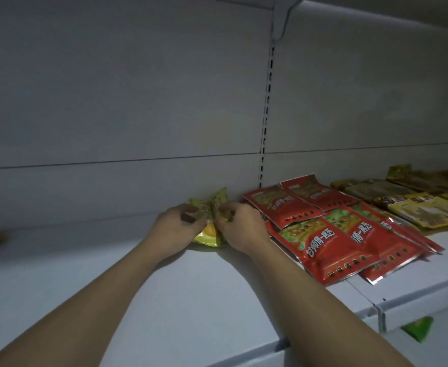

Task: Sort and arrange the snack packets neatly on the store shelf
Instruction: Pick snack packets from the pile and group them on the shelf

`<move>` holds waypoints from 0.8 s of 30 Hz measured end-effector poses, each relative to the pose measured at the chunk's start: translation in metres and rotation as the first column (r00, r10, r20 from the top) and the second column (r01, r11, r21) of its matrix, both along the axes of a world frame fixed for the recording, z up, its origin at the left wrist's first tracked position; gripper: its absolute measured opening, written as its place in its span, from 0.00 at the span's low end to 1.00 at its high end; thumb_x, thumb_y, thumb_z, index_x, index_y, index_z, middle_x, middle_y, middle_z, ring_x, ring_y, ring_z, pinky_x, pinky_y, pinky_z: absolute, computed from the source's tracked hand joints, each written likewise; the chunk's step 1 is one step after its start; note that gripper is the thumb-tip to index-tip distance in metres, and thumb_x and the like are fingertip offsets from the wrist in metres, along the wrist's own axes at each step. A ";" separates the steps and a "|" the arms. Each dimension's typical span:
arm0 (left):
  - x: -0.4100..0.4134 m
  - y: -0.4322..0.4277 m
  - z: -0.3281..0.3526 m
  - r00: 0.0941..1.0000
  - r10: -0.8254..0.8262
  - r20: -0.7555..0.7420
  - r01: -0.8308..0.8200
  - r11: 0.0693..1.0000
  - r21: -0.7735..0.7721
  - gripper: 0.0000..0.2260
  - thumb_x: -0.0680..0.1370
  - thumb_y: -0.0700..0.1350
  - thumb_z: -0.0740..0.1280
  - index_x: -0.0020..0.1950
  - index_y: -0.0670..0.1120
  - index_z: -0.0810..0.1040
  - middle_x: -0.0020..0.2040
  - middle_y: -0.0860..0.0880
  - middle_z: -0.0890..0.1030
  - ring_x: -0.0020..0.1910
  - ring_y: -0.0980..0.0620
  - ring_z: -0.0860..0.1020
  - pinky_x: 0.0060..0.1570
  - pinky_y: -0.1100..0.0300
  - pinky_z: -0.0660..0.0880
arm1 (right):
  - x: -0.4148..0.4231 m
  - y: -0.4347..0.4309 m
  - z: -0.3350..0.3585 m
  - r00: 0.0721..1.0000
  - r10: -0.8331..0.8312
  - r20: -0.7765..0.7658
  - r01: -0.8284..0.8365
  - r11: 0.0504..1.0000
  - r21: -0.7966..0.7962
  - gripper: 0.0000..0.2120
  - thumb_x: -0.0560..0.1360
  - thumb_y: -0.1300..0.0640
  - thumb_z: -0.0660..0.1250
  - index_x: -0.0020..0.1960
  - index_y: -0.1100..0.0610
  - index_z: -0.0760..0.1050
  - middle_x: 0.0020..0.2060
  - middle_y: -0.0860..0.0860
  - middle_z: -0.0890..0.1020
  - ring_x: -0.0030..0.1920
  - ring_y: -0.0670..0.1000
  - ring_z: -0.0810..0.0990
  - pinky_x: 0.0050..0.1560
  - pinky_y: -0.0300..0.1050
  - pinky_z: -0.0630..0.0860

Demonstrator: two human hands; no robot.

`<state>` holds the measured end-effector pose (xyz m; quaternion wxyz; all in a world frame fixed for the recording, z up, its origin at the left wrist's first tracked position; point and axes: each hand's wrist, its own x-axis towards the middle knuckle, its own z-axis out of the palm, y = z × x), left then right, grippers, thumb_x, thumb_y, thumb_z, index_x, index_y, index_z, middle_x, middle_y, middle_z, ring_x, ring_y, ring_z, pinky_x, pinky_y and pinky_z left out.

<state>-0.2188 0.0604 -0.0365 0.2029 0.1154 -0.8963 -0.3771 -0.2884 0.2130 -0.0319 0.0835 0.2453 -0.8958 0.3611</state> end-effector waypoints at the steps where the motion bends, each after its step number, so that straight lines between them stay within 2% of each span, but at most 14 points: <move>1: 0.000 -0.001 -0.001 1.000 0.008 -0.018 -0.008 1.000 0.003 0.14 0.76 0.54 0.71 0.59 0.52 0.81 0.50 0.54 0.83 0.46 0.60 0.79 0.43 0.66 0.72 | 0.000 -0.001 0.000 1.000 -0.001 -0.004 0.001 1.000 0.001 0.17 0.76 0.49 0.68 0.64 0.50 0.79 0.57 0.55 0.82 0.55 0.57 0.80 0.52 0.45 0.74; 3: 0.000 -0.001 -0.003 0.999 0.011 -0.047 -0.011 1.000 -0.004 0.11 0.75 0.53 0.72 0.56 0.52 0.82 0.48 0.55 0.84 0.44 0.65 0.78 0.41 0.72 0.70 | -0.001 -0.001 0.000 1.000 -0.006 0.001 0.006 1.000 -0.003 0.16 0.76 0.50 0.67 0.63 0.50 0.79 0.56 0.54 0.82 0.55 0.57 0.80 0.49 0.43 0.74; 7: -0.002 0.001 -0.001 0.999 0.029 -0.046 -0.029 0.999 0.016 0.10 0.74 0.52 0.74 0.55 0.54 0.83 0.46 0.55 0.84 0.42 0.63 0.79 0.38 0.74 0.70 | -0.001 0.003 0.000 0.999 -0.037 0.034 0.038 0.999 -0.037 0.14 0.76 0.50 0.66 0.60 0.50 0.79 0.53 0.52 0.83 0.52 0.56 0.80 0.45 0.41 0.70; 10: -0.002 -0.001 0.003 1.000 0.006 -0.001 -0.006 0.999 0.049 0.08 0.75 0.52 0.73 0.54 0.58 0.82 0.43 0.56 0.84 0.35 0.65 0.80 0.29 0.76 0.69 | -0.001 0.005 0.001 0.999 -0.024 0.025 0.024 1.000 -0.020 0.14 0.77 0.51 0.65 0.61 0.51 0.78 0.53 0.51 0.83 0.51 0.55 0.80 0.44 0.42 0.71; 12: -0.002 -0.002 0.006 1.000 0.009 0.022 -0.010 0.999 0.045 0.07 0.75 0.57 0.71 0.50 0.57 0.82 0.43 0.56 0.84 0.35 0.66 0.80 0.29 0.75 0.69 | 0.001 0.005 0.001 1.000 -0.007 0.016 0.008 1.000 -0.018 0.14 0.77 0.51 0.65 0.62 0.51 0.78 0.54 0.52 0.83 0.52 0.55 0.80 0.46 0.43 0.73; 15: -0.002 0.000 0.009 0.997 0.036 0.068 -0.038 0.999 0.026 0.17 0.70 0.63 0.74 0.48 0.53 0.79 0.45 0.56 0.82 0.44 0.59 0.80 0.34 0.66 0.70 | 0.003 0.006 0.002 1.000 0.010 0.019 -0.009 1.000 -0.017 0.16 0.76 0.52 0.68 0.63 0.51 0.78 0.55 0.52 0.83 0.55 0.55 0.79 0.49 0.44 0.74; 18: -0.002 0.005 0.009 0.991 0.053 0.122 -0.058 0.998 0.036 0.21 0.68 0.59 0.78 0.51 0.51 0.75 0.49 0.51 0.81 0.45 0.54 0.79 0.33 0.64 0.70 | 0.005 0.007 0.001 0.999 0.007 0.034 -0.006 1.000 -0.027 0.17 0.75 0.52 0.69 0.63 0.51 0.79 0.56 0.51 0.83 0.55 0.54 0.79 0.50 0.43 0.74; 20: 0.000 0.008 0.008 0.991 0.078 0.108 -0.090 0.989 0.114 0.20 0.70 0.53 0.79 0.55 0.49 0.75 0.49 0.48 0.82 0.43 0.53 0.81 0.33 0.64 0.74 | 0.004 0.008 0.000 0.999 -0.001 0.043 0.003 0.999 -0.049 0.16 0.75 0.53 0.70 0.62 0.52 0.80 0.56 0.50 0.83 0.54 0.53 0.80 0.47 0.41 0.72; 22: 0.005 0.011 0.007 0.994 0.078 0.074 -0.095 0.958 0.270 0.20 0.72 0.47 0.78 0.58 0.46 0.74 0.48 0.44 0.83 0.40 0.51 0.83 0.36 0.59 0.80 | 0.003 0.007 0.000 0.998 -0.021 0.055 0.024 0.998 -0.060 0.16 0.75 0.53 0.71 0.61 0.53 0.80 0.55 0.50 0.83 0.52 0.52 0.80 0.46 0.41 0.71; 24: 0.010 0.011 0.005 0.996 0.083 0.022 -0.085 0.895 0.437 0.19 0.73 0.42 0.77 0.59 0.43 0.73 0.44 0.42 0.82 0.31 0.55 0.83 0.29 0.63 0.78 | 0.004 0.006 0.000 0.997 -0.043 0.064 0.047 0.997 -0.063 0.15 0.75 0.53 0.71 0.61 0.53 0.80 0.54 0.51 0.84 0.51 0.52 0.81 0.45 0.42 0.74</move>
